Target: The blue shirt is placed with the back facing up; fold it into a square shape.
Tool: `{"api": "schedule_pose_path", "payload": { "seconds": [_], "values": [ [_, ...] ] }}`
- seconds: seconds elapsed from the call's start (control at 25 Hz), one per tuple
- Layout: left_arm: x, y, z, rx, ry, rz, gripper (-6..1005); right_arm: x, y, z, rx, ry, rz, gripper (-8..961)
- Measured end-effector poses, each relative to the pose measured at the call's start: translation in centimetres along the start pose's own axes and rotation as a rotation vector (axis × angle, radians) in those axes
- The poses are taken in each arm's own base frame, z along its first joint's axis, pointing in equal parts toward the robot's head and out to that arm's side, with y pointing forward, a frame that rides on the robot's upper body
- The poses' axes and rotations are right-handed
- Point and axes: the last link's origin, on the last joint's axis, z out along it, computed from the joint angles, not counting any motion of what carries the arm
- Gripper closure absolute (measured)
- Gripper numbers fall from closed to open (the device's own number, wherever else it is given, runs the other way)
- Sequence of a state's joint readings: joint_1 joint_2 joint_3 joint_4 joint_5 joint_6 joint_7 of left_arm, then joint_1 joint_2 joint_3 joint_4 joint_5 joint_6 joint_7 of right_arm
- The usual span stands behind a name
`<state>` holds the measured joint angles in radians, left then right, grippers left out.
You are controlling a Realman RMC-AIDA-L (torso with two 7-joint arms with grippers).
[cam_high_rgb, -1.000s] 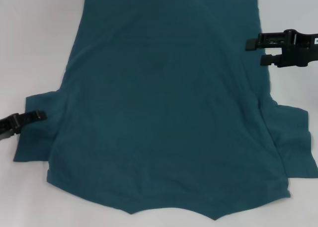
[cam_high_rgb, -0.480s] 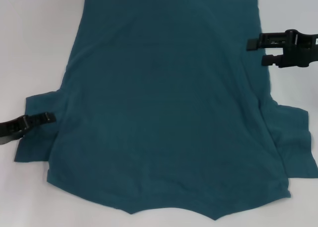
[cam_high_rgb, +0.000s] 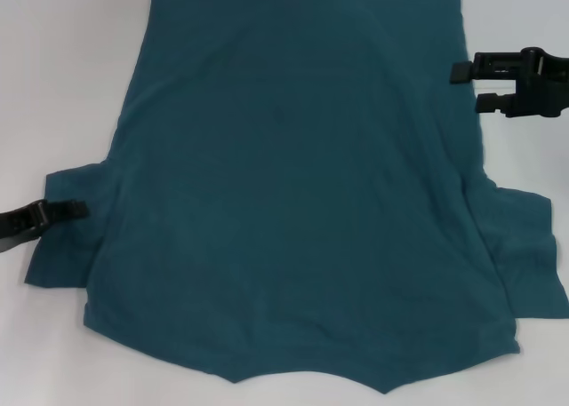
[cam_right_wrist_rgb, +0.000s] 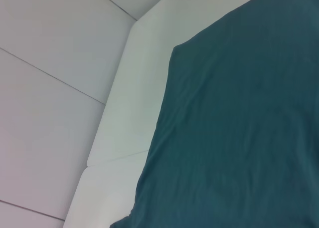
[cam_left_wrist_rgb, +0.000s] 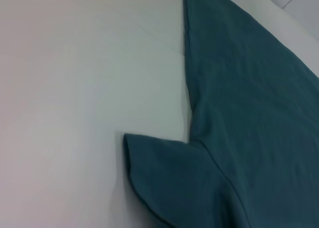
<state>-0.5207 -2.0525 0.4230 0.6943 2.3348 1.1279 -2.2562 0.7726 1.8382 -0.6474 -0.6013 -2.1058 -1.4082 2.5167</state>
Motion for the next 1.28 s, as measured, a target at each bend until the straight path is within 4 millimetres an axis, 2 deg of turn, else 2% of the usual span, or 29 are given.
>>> {"api": "schedule_pose_path", "payload": {
  "seconds": [0.36, 0.48, 0.72, 0.92, 1.28],
  "values": [
    [0.0, -0.3, -0.2, 0.023, -0.007, 0.017, 528, 0.0, 0.0, 0.0, 0.001, 0.0, 0.004, 94],
    [0.0, -0.3, -0.2, 0.024, -0.012, 0.03, 760, 0.0, -0.1, -0.1, 0.001, 0.0, 0.004, 95],
    [0.5, 0.2, -0.3, 0.047, -0.042, 0.121, 937, 0.1, -0.2, -0.1, 0.002, 0.0, 0.007, 96],
    [1.8, 0.7, -0.4, 0.108, -0.073, 0.197, 996, 0.2, -0.3, -0.2, 0.004, 0.0, 0.01, 97],
    [4.4, 1.5, -0.4, 0.21, -0.101, 0.298, 995, 0.0, -0.2, -0.4, 0.006, -0.002, 0.006, 99]
  ]
}}
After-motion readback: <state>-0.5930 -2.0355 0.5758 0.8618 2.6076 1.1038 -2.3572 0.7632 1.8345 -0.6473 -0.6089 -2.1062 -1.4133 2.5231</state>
